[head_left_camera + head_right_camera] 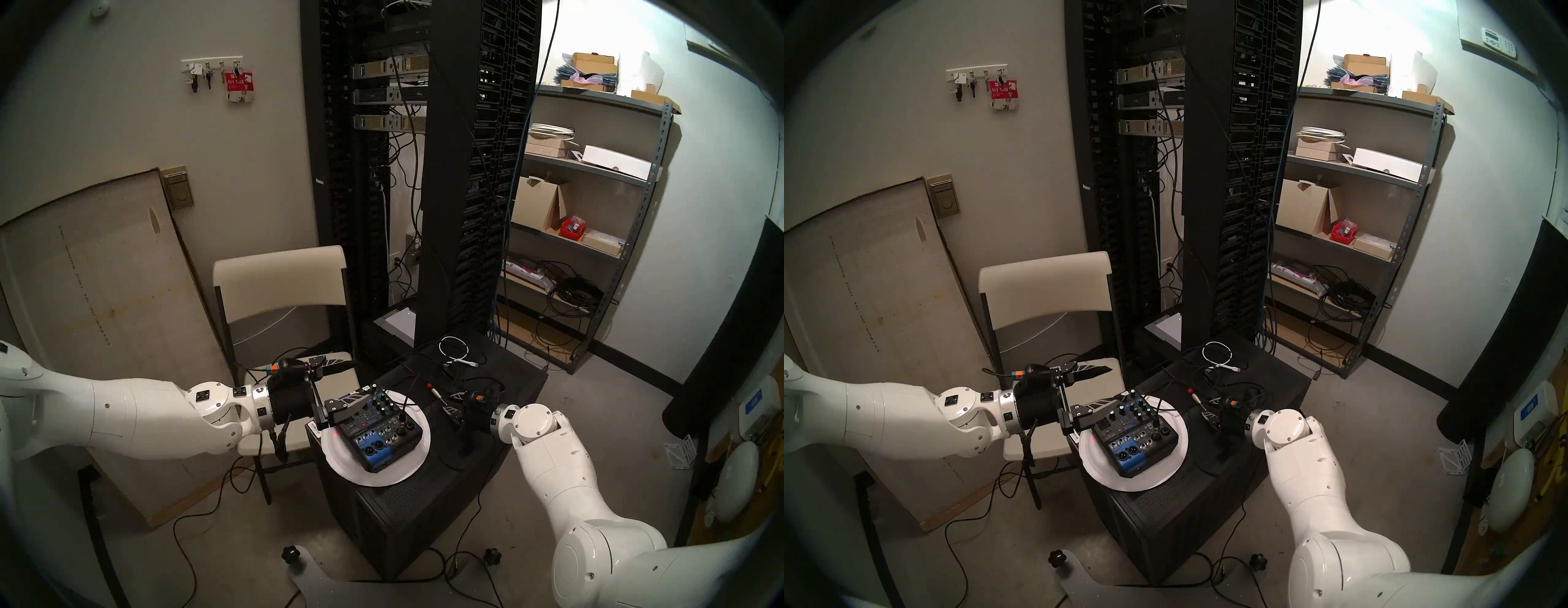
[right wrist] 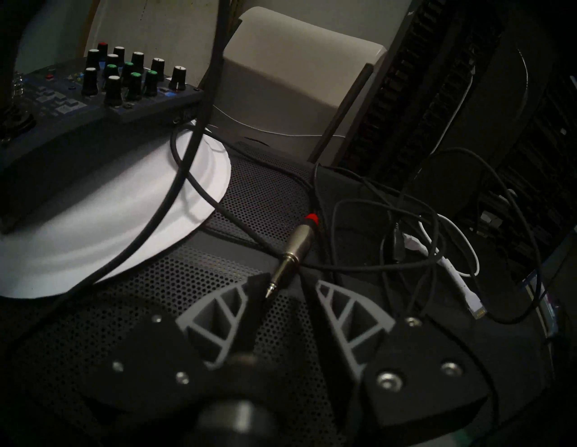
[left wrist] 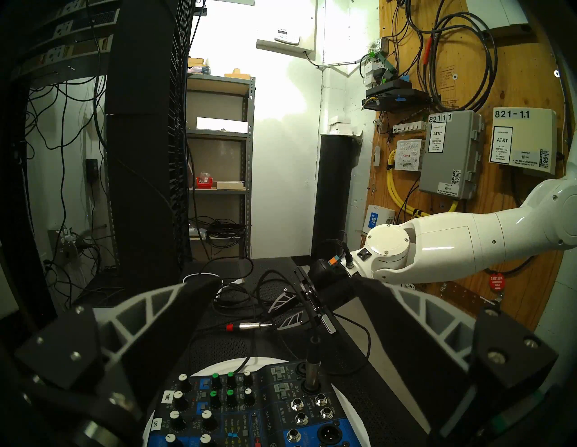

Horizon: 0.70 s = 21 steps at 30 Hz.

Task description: Insert aux cable

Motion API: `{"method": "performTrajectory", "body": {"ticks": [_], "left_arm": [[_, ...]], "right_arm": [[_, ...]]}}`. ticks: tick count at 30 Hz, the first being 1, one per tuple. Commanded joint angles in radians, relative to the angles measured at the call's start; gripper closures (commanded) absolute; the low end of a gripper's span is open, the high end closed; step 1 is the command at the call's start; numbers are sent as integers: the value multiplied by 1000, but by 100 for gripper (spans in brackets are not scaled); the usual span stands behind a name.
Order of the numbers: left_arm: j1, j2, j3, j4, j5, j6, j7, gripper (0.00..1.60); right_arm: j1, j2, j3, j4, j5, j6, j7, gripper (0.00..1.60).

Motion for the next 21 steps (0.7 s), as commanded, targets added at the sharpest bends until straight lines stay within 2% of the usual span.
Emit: {"method": "performTrajectory", "body": {"ticks": [1, 7, 10, 18, 21], "left_arm": [[-13, -1, -11, 0, 2, -5, 0, 0], [-13, -1, -11, 0, 1, -4, 0, 0], [-13, -1, -10, 0, 1, -4, 0, 0], [-13, -1, -10, 0, 1, -5, 0, 0], [-13, -1, -10, 0, 2, -5, 0, 0]], "right_arm": [[24, -6, -1, -4, 4, -6, -5, 85], [20, -14, 1, -28, 18, -10, 19, 80], [8, -19, 3, -58, 26, -8, 36, 55], [-18, -27, 10, -112, 26, 20, 61, 66], [-18, -28, 10, -113, 20, 28, 61, 65]]}}
